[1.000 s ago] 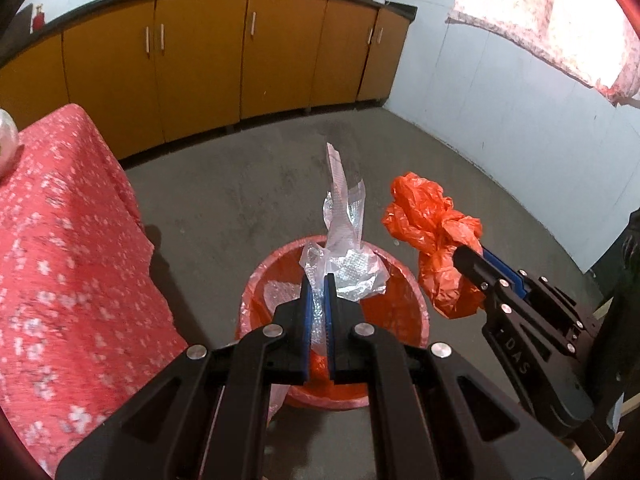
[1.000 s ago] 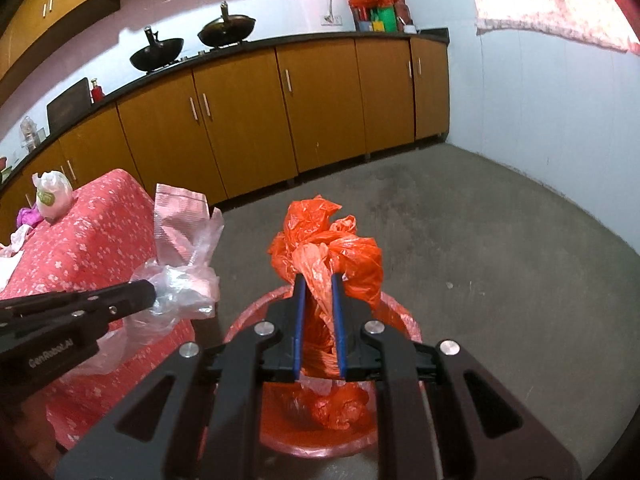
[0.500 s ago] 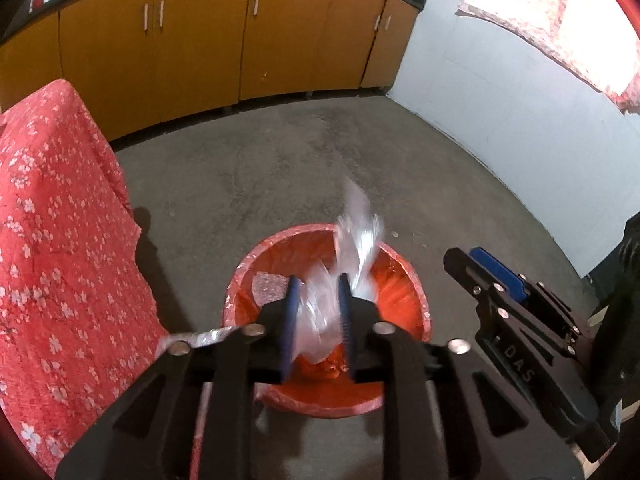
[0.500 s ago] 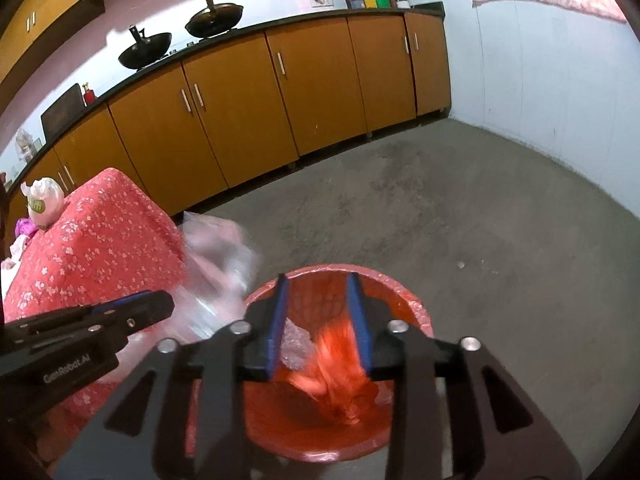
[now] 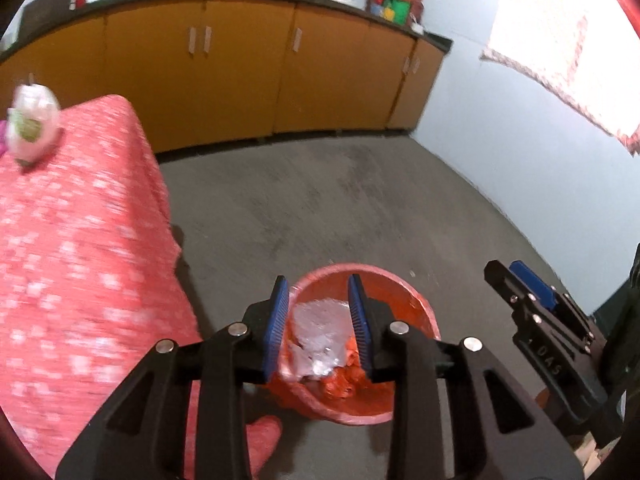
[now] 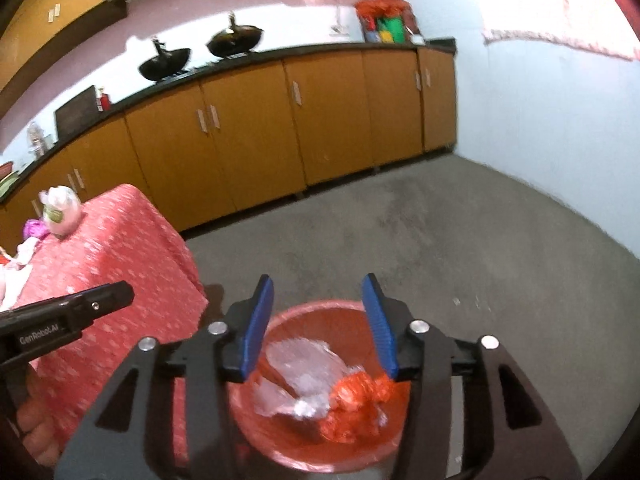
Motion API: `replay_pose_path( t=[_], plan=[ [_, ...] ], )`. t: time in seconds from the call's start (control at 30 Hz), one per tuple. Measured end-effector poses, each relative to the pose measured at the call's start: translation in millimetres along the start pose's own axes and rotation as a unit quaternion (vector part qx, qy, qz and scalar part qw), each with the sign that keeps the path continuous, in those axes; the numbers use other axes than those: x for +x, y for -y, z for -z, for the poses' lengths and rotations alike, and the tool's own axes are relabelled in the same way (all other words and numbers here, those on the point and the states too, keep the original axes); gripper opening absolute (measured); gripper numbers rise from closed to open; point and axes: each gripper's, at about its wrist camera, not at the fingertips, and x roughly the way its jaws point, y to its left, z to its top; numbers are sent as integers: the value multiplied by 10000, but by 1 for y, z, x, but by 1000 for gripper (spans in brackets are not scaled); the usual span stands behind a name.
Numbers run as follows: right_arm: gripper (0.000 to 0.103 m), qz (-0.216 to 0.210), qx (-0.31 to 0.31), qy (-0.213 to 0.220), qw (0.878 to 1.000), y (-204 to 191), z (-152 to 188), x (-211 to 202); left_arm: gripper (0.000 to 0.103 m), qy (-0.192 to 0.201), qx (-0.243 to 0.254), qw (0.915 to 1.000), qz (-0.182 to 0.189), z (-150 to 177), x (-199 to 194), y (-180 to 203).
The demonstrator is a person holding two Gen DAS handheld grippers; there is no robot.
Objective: Collect trash
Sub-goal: 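Move both open tools back over the table toward the remaining bags, then grasp the white green-printed bag with the right tool while the left tool grasps a clear bag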
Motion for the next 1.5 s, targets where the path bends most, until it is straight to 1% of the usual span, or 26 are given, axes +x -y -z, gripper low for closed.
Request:
replay_pose_path(
  t=[0.07,0.2,0.27,0.33,0.37,0.43,0.47,0.5,0.53,0.6,0.63,0.73,0.8,0.83,0.93,1.07,1.2,1.3,1.33,1.37,1.4,1.43,1.47,1.5],
  plan=[
    [52,-167,-147,103,9997,-21,-12,-6,38,136,-44,9998,-152,-3,-18,-15],
    [59,-527,-350,248,9977,-63,-32,-18,40,311,-197,9982,-475,-2,-55,-54],
    [62,-767,-484,290,9955,-94,-43,-21,46,467,-305,9955,-771,-2,-81,-85],
    [64,-967,-632,289,9929,-124,-52,-22,50,638,-365,9917,-1056,-1,-105,-111],
    [65,-1077,-734,293,9910,-142,-56,-23,52,736,-400,9884,-1269,0,-119,-128],
    [73,-1232,-929,294,9876,-175,-61,-23,54,867,-483,9819,-1610,2,-141,-158],
    [75,-1348,-1044,314,9849,-197,-64,-24,54,927,-551,9775,-1813,3,-154,-179],
    [79,-1448,-1128,326,9825,-215,-66,-24,55,953,-596,9746,-1935,4,-161,-190],
    [82,-1546,-1190,329,9802,-232,-68,-23,55,978,-699,9693,-2143,7,-171,-209],
    [82,-1772,-1294,285,9752,-268,-72,-18,55,989,-870,9618,-2401,10,-184,-238],
    [82,-1843,-1326,246,9736,-282,-73,-15,56,986,-990,9564,-2565,13,-191,-257],
    [82,-1971,-1421,109,9700,-331,-75,3,60,971,-1171,9475,-2814,21,-203,-290],
    [82,-1992,-1440,50,9693,-360,-77,18,61,968,-1270,9443,-2877,25,-208,-306],
    [82,-2008,-1448,29,9689,-368,-78,23,61,967,-1321,9430,-2897,27,-210,-315],
    [82,-1863,-1557,-30,9701,-400,-81,46,65,963,-1436,9421,-2873,29,-210,-333],
    [83,-1609,-1684,-122,9724,-424,-81,73,69,911,-1519,9458,-2722,29,-206,-350],
    [86,-1288,-1712,-234,9765,-441,-83,100,71,855,-1455,9503,-2617,27,-198,-353],
    [86,-1274,-1667,-460,9767,-444,-84,118,72,748,-1368,9526,-2611,23,-189,-357],
    [81,-1289,-1654,-535,9763,-445,-83,123,72,713,-1353,9531,-2611,22,-186,-357],
    [73,-1317,-1641,-579,9759,-445,-81,126,72,662,-1343,9537,-2608,21,-183,-359],
    [50,-1397,-1628,-678,9744,-444,-79,130,72,620,-1350,9537,-2614,19,-180,-361],
    [40,-1507,-1605,-775,9724,-444,-77,133,72,594,-1369,9538,-2608,18,-178,-362],
    [37,-1597,-1562,-804,9714,-443,-75,133,71,555,-1399,9539,-2596,17,-175,-365],
    [29,-1674,-1536,-774,9708,-441,-74,131,71,521,-1428,9538,-2590,16,-173,-367]
  ],
)
